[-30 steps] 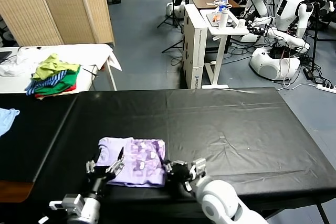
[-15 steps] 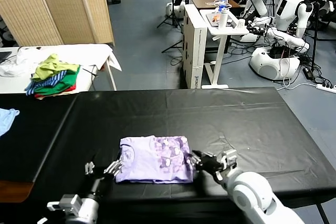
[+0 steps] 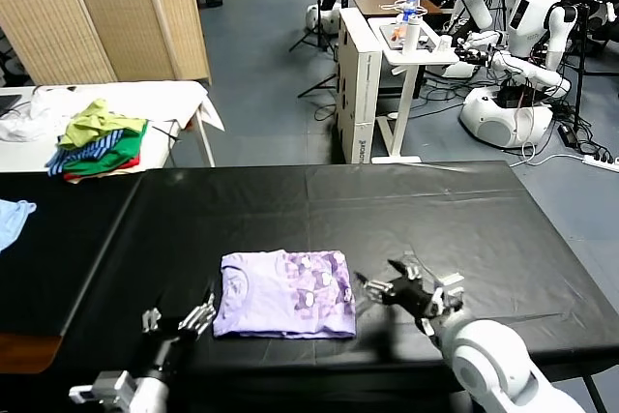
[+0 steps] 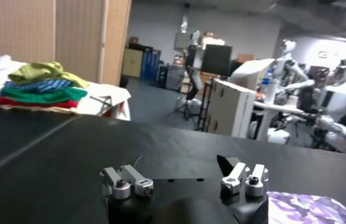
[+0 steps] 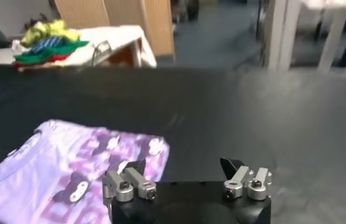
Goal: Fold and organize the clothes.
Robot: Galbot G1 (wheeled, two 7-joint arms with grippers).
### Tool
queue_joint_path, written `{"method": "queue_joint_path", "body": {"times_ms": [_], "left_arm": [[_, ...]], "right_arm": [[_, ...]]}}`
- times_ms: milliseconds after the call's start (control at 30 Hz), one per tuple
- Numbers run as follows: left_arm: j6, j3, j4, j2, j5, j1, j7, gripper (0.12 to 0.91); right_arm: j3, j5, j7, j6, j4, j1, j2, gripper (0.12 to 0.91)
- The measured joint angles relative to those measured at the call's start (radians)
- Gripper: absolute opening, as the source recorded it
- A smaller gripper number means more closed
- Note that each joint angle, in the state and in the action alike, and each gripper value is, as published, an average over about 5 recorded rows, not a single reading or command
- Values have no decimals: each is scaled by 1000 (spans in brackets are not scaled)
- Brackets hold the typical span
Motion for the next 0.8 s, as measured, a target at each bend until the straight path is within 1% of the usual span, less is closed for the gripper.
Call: {"method": "queue_joint_path", "body": {"times_ms": [67, 167, 267, 400, 500, 633, 733, 800], "left_arm": [[1, -10, -16, 10, -6, 26, -1, 907], [4, -27, -40, 17, -13, 65, -4, 907], [5, -42, -65, 14, -14, 104, -8, 907], [9, -52, -94, 8, -16, 155, -17, 907], [12, -58, -110, 6, -16, 186, -26, 907], [11, -63, -121, 6, -17, 220, -40, 907], [10, -69, -124, 11, -20, 236, -47, 907], [11, -73, -125, 17, -23, 245, -48, 907]], "right_arm": [[20, -16, -4, 45, 14, -33, -14, 907], [58, -25, 4, 113, 39, -102, -33, 907], [104, -43, 24, 189, 70, -187, -49, 907], [172, -93, 60, 303, 111, -310, -57, 907], [222, -140, 88, 382, 140, -409, -53, 907], [274, -218, 124, 467, 173, -552, -37, 907], [298, -259, 149, 514, 188, -648, -22, 907], [311, -268, 167, 528, 193, -699, -13, 907]]}}
